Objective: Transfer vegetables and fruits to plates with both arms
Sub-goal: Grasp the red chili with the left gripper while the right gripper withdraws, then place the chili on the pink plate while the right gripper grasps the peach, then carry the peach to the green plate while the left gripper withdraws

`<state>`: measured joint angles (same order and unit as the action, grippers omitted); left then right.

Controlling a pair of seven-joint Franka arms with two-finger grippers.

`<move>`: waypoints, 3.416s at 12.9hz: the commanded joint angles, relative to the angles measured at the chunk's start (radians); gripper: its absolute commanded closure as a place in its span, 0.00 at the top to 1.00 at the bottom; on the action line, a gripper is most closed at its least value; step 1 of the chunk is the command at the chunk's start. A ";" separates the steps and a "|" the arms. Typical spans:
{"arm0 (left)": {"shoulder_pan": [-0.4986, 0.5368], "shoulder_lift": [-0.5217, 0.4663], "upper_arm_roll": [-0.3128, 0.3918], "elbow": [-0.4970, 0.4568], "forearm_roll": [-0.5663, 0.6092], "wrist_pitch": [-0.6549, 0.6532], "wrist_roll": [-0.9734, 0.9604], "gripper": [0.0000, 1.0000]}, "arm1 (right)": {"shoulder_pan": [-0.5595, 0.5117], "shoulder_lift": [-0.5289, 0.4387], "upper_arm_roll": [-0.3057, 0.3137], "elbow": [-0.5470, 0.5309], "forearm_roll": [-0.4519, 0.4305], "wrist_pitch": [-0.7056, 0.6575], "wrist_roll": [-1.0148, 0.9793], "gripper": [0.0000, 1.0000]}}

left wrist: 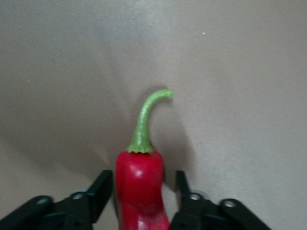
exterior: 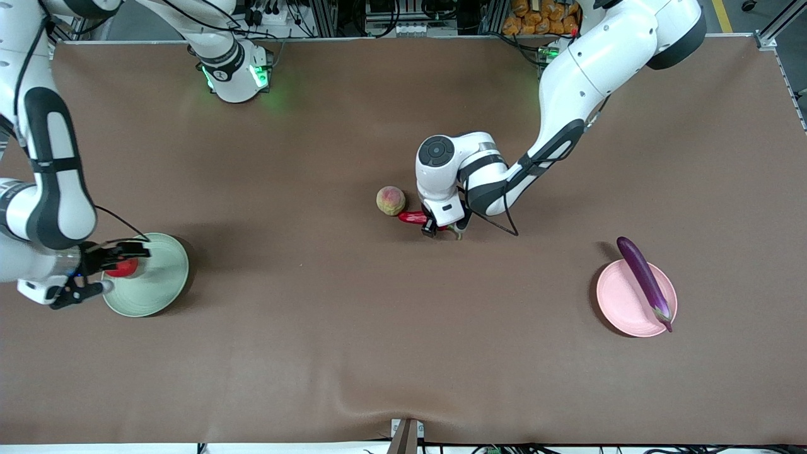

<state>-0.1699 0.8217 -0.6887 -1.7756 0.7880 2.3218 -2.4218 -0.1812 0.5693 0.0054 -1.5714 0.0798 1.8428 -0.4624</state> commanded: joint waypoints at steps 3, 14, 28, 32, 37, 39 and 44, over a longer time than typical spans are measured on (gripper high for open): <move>0.081 -0.025 0.000 0.005 0.030 0.028 0.166 0.00 | 0.237 -0.055 -0.001 -0.002 0.159 -0.105 0.377 1.00; 0.746 -0.056 -0.259 0.149 -0.018 -0.257 1.424 0.00 | 0.788 -0.057 -0.001 -0.090 0.242 0.148 1.272 1.00; 0.790 -0.012 -0.092 0.239 -0.111 -0.179 1.712 1.00 | 0.990 0.070 -0.008 -0.240 0.232 0.544 1.466 1.00; 0.802 -0.088 -0.139 0.235 -0.115 -0.224 1.722 1.00 | 0.962 0.006 -0.033 -0.242 0.232 0.517 1.479 0.23; 0.820 -0.295 -0.280 0.240 -0.157 -0.428 1.725 1.00 | 0.688 -0.181 -0.068 -0.225 0.230 0.115 1.114 0.23; 0.843 -0.351 -0.328 0.313 -0.263 -0.545 1.782 1.00 | 0.512 -0.190 -0.071 -0.214 0.229 0.034 0.860 0.23; 0.845 -0.450 -0.348 0.446 -0.348 -0.781 1.906 1.00 | 0.188 -0.073 -0.071 -0.101 0.048 0.035 0.296 0.23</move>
<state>0.6623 0.4091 -1.0235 -1.3573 0.4637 1.6035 -0.5722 0.0602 0.4241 -0.0937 -1.7552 0.1973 1.8802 -0.0730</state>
